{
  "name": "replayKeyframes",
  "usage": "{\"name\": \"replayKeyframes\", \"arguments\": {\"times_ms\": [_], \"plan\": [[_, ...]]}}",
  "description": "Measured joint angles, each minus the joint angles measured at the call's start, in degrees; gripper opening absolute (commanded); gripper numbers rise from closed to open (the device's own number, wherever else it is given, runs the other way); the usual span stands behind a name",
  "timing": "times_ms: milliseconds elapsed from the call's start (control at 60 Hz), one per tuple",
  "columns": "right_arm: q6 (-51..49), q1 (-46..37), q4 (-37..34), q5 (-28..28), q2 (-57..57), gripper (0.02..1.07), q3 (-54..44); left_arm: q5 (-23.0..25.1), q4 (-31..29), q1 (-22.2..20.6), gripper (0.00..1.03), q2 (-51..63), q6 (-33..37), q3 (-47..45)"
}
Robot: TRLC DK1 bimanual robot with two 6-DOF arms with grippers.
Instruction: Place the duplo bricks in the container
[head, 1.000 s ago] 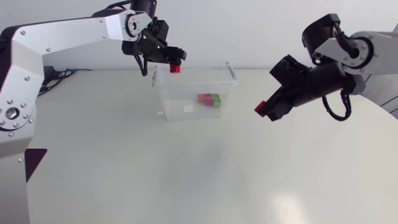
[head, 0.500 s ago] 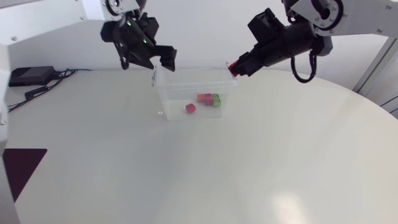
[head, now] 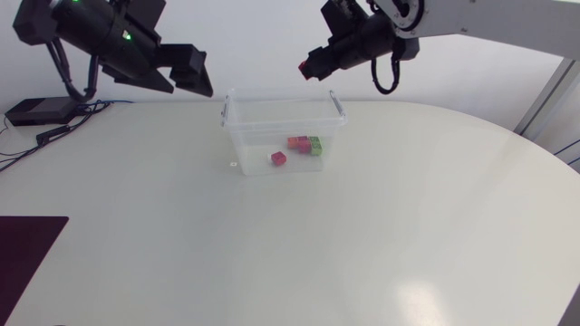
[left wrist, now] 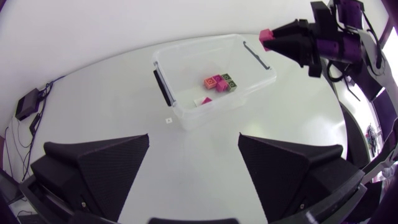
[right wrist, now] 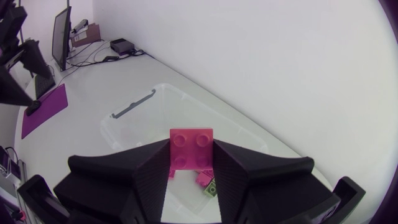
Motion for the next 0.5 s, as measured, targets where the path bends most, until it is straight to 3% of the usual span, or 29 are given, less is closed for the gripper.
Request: {"name": "replayKeyframes", "arguments": {"times_ms": [17, 50, 67, 83, 350, 500], "plan": [[0.2, 0.2, 0.0, 0.4, 0.7, 0.68, 0.8, 0.0, 0.0, 0.1, 1.0, -0.5, 0.0, -0.7], [0.3, 0.5, 0.1, 1.9, 2.4, 0.92, 2.5, 0.0, -0.2, 0.3, 1.0, -1.7, 0.0, -2.1], [0.3, 0.7, 0.1, 2.7, 3.1, 1.02, 3.3, 0.0, -0.2, 0.4, 1.0, -2.3, 0.0, -2.5], [0.3, 0.9, 0.1, 3.0, 3.9, 1.04, 4.1, 0.0, -0.2, 0.5, 1.0, -2.9, 0.0, -3.3], [2.5, 2.8, 0.0, 8.1, 8.9, 1.03, 7.8, -1.1, 0.2, 3.7, 1.0, -14.8, 0.9, -11.7], [4.2, 2.0, 4.5, 10.3, 1.9, 1.03, -1.1, -1.7, 3.0, 8.5, 1.0, -19.9, 1.7, -16.7]]}}
